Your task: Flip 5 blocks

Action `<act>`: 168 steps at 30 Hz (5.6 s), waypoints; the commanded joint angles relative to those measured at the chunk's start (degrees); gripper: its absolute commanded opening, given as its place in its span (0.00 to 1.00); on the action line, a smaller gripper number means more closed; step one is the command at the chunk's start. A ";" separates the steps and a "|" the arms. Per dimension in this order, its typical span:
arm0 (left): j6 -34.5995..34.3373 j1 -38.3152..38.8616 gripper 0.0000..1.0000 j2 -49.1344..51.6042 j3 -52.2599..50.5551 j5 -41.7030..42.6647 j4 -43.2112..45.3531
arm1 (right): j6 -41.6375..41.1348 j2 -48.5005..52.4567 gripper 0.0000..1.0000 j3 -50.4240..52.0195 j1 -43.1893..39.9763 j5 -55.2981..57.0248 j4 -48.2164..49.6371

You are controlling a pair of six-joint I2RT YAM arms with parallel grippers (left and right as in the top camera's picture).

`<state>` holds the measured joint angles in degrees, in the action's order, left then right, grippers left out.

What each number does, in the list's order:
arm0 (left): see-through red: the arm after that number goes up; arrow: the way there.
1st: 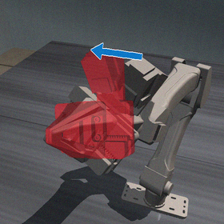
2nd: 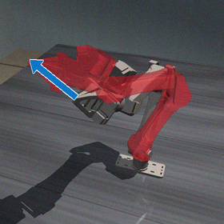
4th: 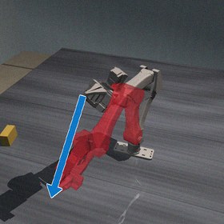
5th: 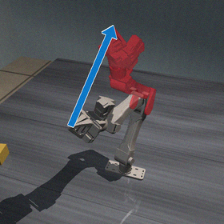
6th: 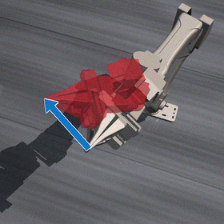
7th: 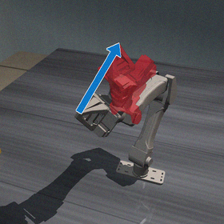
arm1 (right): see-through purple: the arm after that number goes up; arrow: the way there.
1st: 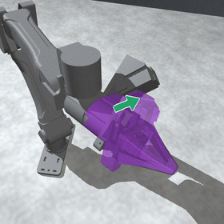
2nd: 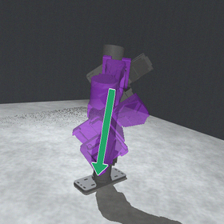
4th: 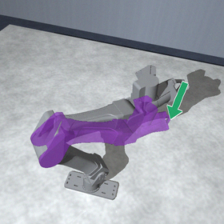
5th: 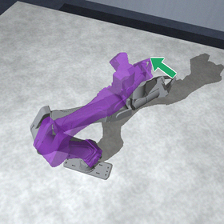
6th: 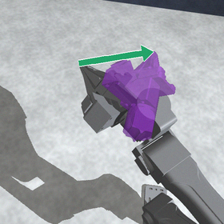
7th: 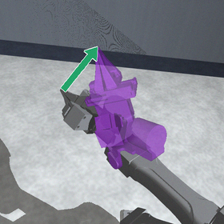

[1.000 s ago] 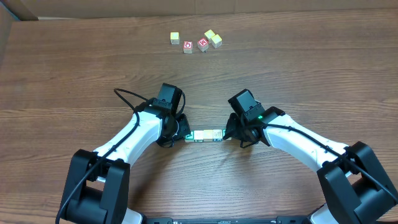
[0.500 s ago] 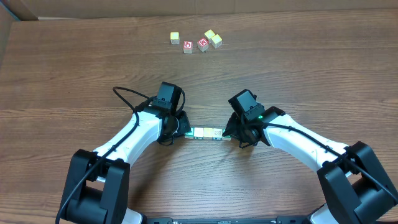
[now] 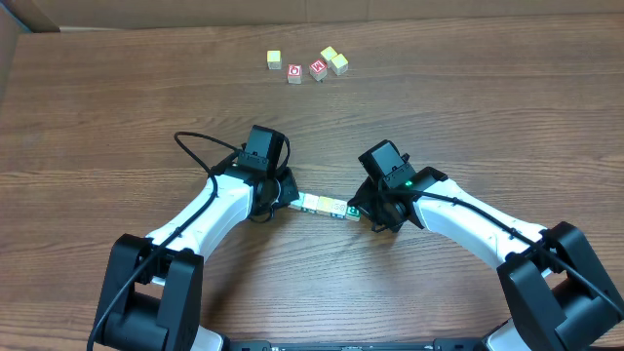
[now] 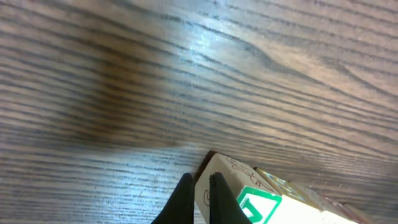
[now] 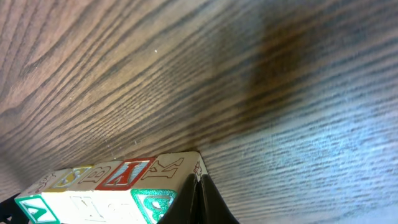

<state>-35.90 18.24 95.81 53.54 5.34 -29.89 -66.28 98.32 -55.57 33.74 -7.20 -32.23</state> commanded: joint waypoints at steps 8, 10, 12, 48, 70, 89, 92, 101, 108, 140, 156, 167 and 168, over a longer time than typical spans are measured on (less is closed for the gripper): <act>-0.50 0.55 0.04 0.46 -0.57 1.55 1.51 | -10.64 -0.13 0.04 0.13 1.73 -4.70 1.11; -0.50 0.55 0.04 0.46 -0.57 1.51 1.64 | -12.66 -0.13 0.04 0.13 2.51 -4.68 1.11; -0.50 0.55 0.04 0.46 -0.57 1.29 1.86 | -14.95 -0.13 0.04 0.13 3.48 -4.70 1.11; -0.50 0.55 0.04 0.87 -0.59 -4.33 5.33 | -42.58 -0.13 0.22 0.13 15.78 -1.64 3.08; -0.31 0.55 0.04 3.67 -0.57 -4.07 8.39 | -46.47 -0.13 0.28 0.13 18.84 -1.44 3.41; -0.09 0.52 0.04 3.67 -0.52 -5.84 12.00 | -46.45 -0.15 0.22 0.13 18.97 -2.58 0.70; -0.07 0.52 0.04 3.67 -0.50 -5.97 12.04 | -46.45 -0.15 0.14 0.13 19.06 -3.19 0.20; -0.07 0.52 0.04 3.69 -0.52 -5.99 11.89 | -46.45 -0.13 0.04 0.13 19.87 -0.46 -0.85; -0.07 0.55 0.04 3.85 -0.52 -5.97 11.65 | -46.47 -0.13 0.04 0.13 22.29 2.97 1.42; -0.09 0.55 0.04 4.61 -0.52 -5.75 12.26 | -43.85 3.06 0.04 0.11 25.86 5.35 10.34; 3.80 -1.25 0.06 4.55 9.40 -5.97 7.56 | -8.59 -6.14 0.04 -7.65 24.28 7.78 -2.01; 3.78 -3.50 0.04 5.09 20.46 -5.38 -11.82 | 6.56 -6.21 0.04 -5.81 20.61 9.16 -10.27; 3.78 -3.43 0.04 5.57 20.46 -5.38 -12.37 | 6.29 -5.77 0.04 -5.16 21.18 9.33 -9.31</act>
<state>-33.45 14.57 100.05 73.30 0.19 -40.53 -63.44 91.79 -62.13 53.15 0.93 -43.05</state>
